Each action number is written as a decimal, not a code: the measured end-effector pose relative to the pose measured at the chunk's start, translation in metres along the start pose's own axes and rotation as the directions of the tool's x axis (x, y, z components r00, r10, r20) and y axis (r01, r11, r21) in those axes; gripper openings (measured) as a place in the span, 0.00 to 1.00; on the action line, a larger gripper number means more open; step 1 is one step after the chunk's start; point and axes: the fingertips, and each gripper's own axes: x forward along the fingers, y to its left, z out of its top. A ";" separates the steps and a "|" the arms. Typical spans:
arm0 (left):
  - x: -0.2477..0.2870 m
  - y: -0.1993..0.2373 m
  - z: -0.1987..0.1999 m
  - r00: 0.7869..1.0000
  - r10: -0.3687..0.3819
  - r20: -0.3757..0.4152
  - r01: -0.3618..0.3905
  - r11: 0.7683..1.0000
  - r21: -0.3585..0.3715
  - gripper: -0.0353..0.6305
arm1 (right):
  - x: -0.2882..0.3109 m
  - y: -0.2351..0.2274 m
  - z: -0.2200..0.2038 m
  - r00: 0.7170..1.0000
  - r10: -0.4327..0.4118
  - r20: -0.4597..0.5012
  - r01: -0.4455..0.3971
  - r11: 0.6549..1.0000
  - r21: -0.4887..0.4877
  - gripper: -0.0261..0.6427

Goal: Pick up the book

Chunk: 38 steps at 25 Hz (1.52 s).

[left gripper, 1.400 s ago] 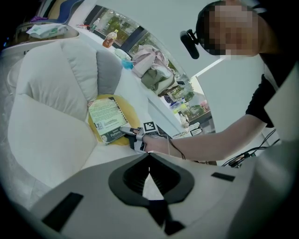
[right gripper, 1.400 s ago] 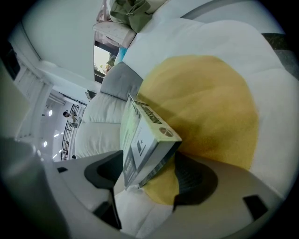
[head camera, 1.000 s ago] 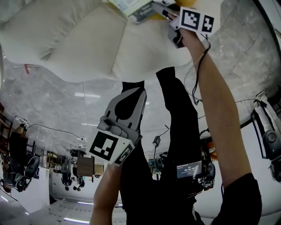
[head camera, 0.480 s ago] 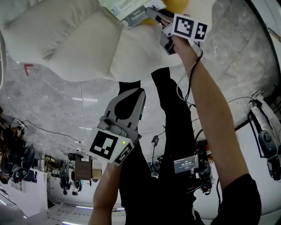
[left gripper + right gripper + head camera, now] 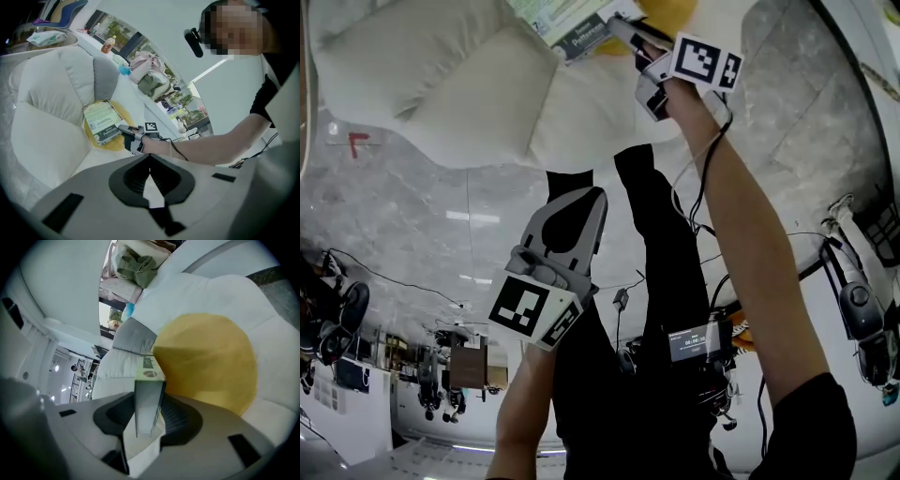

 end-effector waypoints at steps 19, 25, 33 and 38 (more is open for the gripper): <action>-0.013 -0.027 0.012 1.000 0.001 0.025 -0.001 1.000 0.004 0.08 | -0.025 0.042 0.002 0.991 0.117 0.059 -0.125 0.978 0.168 0.31; -0.015 -0.048 0.016 0.999 -0.002 0.041 0.001 1.000 0.030 0.08 | -0.046 0.074 0.013 0.975 0.199 0.100 -0.216 0.955 0.201 0.31; -0.044 -0.075 0.033 0.998 0.001 0.069 -0.006 0.997 0.072 0.08 | -0.079 0.145 0.039 0.948 0.289 0.136 -0.313 0.922 0.227 0.31; -0.064 -0.108 0.065 0.994 0.001 0.112 -0.013 0.994 0.106 0.08 | -0.115 0.197 0.066 0.931 0.331 0.156 -0.359 0.907 0.218 0.31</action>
